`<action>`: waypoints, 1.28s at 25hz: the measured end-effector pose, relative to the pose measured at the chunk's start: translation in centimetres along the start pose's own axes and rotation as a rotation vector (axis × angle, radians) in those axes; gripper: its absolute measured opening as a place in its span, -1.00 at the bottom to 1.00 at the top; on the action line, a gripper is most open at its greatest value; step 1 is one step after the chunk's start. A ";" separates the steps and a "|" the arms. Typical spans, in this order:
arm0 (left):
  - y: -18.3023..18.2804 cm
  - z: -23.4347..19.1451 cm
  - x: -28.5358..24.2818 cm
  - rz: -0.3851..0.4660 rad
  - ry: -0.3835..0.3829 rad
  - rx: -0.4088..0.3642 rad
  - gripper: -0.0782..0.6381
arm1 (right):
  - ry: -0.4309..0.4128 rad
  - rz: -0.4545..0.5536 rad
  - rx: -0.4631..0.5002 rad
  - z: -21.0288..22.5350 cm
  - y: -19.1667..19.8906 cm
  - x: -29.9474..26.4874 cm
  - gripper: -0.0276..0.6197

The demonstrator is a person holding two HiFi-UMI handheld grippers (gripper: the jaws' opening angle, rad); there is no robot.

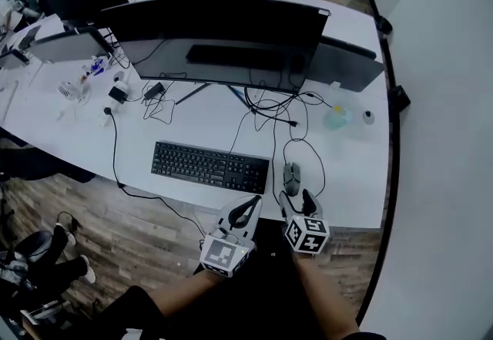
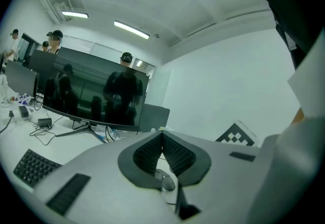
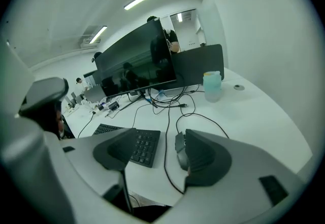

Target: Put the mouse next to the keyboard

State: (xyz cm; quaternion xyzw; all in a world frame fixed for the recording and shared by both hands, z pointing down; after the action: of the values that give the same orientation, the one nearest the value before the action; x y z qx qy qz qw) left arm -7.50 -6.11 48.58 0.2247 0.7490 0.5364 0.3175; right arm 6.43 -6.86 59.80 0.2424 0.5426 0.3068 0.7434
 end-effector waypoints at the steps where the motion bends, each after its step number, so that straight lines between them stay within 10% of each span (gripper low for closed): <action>1: 0.0 0.4 0.1 0.003 0.013 -0.006 -0.77 | -0.004 0.022 -0.010 -0.4 -0.5 0.9 0.07; 11: -1.8 4.8 1.9 0.062 0.069 -0.041 -0.77 | -0.019 0.211 0.052 -2.3 -3.8 10.7 -0.83; 24: -1.7 14.6 4.1 0.073 0.023 -0.145 -0.77 | -0.244 0.334 0.143 -3.7 -2.1 20.6 -0.84; 32: -1.8 20.2 7.6 0.135 -0.035 -0.084 -0.77 | -0.208 0.411 0.230 -2.4 -0.6 26.8 -0.84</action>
State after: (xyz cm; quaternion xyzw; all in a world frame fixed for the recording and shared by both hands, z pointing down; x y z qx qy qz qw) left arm 1.68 11.76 40.60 0.2704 0.7034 0.5835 0.3026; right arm 10.19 12.05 41.02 0.4608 0.4337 0.3613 0.6849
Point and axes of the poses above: the fingertips, and each gripper's own axes: x backward along the fingers, z to its right, y out of its underside, the point moved 3 cm from there along x, backward along the fingers, and after that the axes turned 4 degrees about -z, right-handed, at the moved point
